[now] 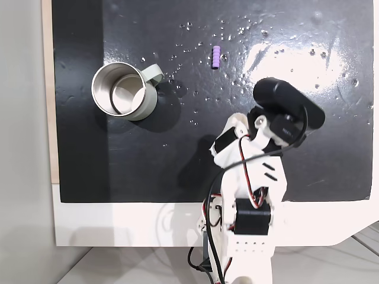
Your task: Grasp a pengrip and put it in the cup.
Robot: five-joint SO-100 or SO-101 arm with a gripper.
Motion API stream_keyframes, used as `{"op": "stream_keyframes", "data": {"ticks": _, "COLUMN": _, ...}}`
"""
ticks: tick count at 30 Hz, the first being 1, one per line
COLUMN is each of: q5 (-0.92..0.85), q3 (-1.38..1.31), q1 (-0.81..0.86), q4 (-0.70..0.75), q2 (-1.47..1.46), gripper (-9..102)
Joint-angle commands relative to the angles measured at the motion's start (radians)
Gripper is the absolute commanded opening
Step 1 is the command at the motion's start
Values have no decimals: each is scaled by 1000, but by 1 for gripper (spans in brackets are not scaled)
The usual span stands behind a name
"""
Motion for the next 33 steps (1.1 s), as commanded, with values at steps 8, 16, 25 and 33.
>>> {"op": "stream_keyframes", "data": {"ticks": 8, "q5": -178, "q3": -442, "q1": 3, "q4": 38, "q2": -448, "gripper": 2}}
{"op": "stream_keyframes", "data": {"ticks": 16, "q5": -296, "q3": -707, "q1": -43, "q4": 150, "q2": -712, "gripper": 12}}
{"op": "stream_keyframes", "data": {"ticks": 25, "q5": -390, "q3": -775, "q1": -106, "q4": 172, "q2": -874, "gripper": 24}}
{"op": "stream_keyframes", "data": {"ticks": 33, "q5": -469, "q3": -808, "q1": -92, "q4": 144, "q2": -1011, "gripper": 26}}
